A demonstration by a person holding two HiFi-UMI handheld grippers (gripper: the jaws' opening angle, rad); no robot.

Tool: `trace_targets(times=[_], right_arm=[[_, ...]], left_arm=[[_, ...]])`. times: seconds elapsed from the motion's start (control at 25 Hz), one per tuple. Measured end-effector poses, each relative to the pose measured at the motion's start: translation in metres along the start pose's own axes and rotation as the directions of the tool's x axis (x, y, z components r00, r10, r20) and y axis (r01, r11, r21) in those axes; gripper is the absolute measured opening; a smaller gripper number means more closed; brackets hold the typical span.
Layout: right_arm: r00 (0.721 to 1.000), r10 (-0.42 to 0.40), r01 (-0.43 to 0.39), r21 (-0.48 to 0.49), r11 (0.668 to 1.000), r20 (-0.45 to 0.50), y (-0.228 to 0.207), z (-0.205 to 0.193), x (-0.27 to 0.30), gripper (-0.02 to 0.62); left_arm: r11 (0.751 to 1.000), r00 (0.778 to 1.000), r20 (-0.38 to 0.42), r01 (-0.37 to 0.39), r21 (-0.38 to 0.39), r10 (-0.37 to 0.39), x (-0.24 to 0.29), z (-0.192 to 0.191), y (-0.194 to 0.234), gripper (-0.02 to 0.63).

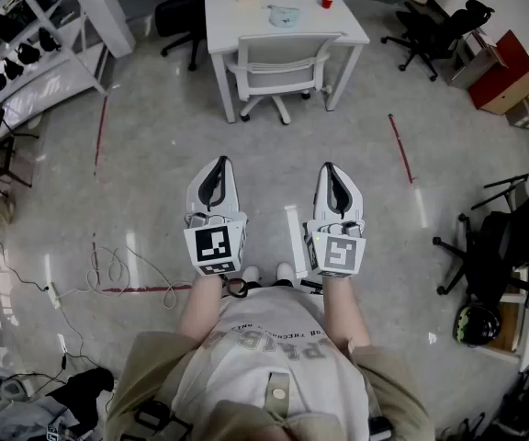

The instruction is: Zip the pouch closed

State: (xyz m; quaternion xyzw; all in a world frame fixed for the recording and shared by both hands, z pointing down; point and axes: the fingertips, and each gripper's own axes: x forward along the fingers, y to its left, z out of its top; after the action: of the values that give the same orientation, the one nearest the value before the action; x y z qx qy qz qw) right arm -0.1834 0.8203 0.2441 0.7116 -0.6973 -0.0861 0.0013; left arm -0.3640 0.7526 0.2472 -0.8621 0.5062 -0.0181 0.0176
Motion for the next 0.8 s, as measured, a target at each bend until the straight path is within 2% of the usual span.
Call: trace_targets(times=[0.52, 0.8], right_arm=[[1.000, 0.014, -0.014, 0.001, 1.000, -0.009, -0.011, -0.001, 0.004, -0.002], [1.000, 0.011, -0.009, 0.061, 0.998, -0.022, -0.036, -0.007, 0.009, -0.002]], left_arm=[[1.000, 1.000, -0.015, -0.002, 0.020, 0.003, 0.008, 0.001, -0.012, 0.008], [1.000, 0.999, -0.041, -0.001, 0.018, 0.001, 0.021, -0.002, -0.030, 0.008]])
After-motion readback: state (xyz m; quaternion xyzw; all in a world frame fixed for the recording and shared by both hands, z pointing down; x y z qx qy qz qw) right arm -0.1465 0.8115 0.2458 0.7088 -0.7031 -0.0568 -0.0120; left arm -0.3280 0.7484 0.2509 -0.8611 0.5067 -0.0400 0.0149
